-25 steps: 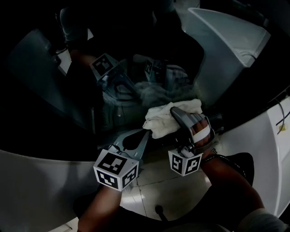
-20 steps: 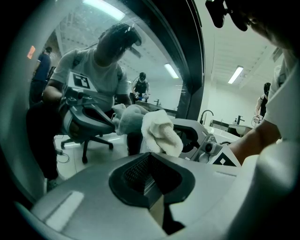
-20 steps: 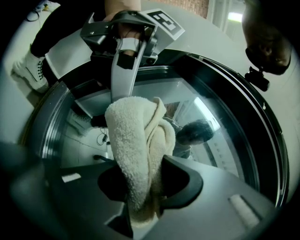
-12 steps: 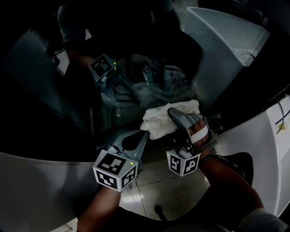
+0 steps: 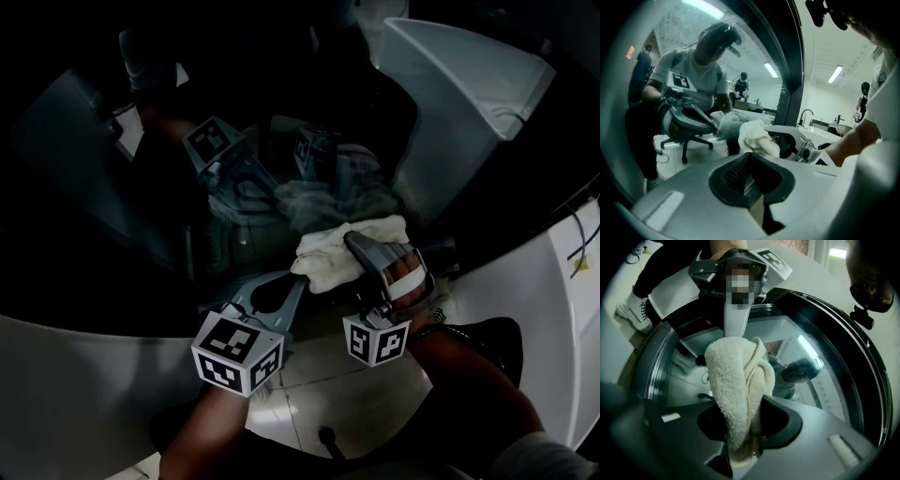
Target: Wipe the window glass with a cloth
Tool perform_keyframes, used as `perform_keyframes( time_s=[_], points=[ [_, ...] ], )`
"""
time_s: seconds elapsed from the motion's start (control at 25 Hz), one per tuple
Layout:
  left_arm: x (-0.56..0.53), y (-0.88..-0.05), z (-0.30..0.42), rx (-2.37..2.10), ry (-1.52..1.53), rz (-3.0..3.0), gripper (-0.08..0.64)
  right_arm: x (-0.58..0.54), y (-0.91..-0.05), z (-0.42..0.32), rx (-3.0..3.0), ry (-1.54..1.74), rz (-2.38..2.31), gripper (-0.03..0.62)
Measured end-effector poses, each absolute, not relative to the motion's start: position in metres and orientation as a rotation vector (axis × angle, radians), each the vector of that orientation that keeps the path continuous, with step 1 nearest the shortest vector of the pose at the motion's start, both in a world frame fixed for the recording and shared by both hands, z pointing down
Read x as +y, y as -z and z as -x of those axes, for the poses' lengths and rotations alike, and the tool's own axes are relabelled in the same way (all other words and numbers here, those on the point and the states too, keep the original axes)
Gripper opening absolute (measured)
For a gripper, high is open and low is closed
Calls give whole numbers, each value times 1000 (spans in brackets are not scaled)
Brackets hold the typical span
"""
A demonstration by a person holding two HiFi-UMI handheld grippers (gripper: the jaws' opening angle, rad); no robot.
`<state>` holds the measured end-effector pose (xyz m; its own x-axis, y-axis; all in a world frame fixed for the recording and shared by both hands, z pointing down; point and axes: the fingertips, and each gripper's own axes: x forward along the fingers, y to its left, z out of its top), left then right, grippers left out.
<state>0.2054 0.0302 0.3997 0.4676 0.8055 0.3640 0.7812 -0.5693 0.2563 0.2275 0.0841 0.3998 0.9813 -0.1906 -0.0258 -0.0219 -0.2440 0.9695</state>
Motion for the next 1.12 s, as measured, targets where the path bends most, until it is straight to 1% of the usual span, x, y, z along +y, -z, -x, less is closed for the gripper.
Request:
perform_keyframes(
  time_s=[0.4, 0.84, 1.12],
  points=[
    [32, -400, -205, 1436, -667, -2648, 17, 84, -405, -227, -222, 88, -1823, 133],
    [34, -399, -200, 1436, -649, -2652, 17, 84, -405, -225, -377, -152, -1831, 132],
    [34, -398, -198, 1431, -645, -2656, 17, 83, -403, -220, -429, -233, -1839, 132]
  ],
)
